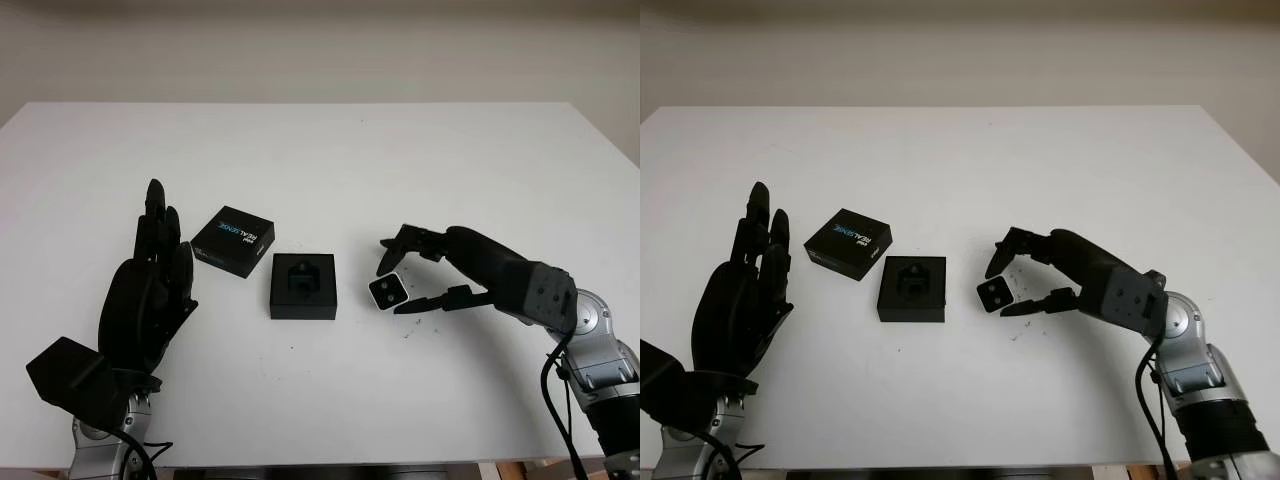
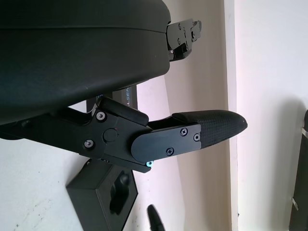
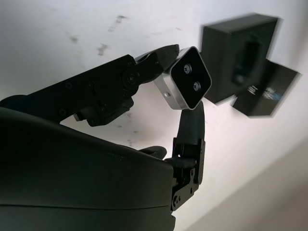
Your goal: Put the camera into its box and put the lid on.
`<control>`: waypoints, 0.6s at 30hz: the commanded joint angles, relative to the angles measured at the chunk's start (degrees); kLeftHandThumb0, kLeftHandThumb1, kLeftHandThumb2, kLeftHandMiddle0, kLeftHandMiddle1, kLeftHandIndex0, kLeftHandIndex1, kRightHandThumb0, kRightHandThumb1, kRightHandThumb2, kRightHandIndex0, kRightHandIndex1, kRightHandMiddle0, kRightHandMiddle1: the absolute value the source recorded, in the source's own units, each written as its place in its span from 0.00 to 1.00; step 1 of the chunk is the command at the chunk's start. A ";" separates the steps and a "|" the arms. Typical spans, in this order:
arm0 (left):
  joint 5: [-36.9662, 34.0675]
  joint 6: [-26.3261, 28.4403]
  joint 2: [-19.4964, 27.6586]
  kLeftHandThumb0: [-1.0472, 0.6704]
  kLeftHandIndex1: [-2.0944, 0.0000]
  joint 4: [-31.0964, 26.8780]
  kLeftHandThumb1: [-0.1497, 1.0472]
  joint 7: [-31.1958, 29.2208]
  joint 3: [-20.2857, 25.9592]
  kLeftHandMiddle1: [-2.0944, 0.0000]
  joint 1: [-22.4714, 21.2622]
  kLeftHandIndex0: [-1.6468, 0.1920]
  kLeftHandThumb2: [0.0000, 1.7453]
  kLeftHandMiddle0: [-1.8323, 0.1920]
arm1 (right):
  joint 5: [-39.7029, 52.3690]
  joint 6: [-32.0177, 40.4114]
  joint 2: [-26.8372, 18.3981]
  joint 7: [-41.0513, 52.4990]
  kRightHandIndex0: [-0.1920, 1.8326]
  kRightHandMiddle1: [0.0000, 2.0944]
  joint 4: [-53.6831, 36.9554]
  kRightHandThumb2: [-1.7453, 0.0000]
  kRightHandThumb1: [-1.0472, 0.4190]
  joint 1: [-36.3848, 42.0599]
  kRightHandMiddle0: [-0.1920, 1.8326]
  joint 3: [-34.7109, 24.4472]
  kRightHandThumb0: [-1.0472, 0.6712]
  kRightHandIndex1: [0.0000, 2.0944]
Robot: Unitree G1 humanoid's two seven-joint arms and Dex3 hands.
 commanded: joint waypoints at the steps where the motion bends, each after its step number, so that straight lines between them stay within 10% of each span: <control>1: -0.47 0.39 0.29 0.15 1.00 -0.79 1.00 -0.09 0.31 1.00 -0.23 1.00 0.33 1.00 | 2.48 1.47 1.77 -0.33 0.20 0.81 -1.69 0.97 0.02 -0.01 0.21 -1.63 0.42 0.08; 18: 0.67 0.37 -0.06 0.16 1.00 -1.72 1.00 0.62 -0.13 1.00 0.98 1.00 0.34 1.00 | 11.47 20.97 15.75 -9.46 0.11 0.88 -11.99 0.96 0.00 2.24 0.16 -3.55 0.39 0.04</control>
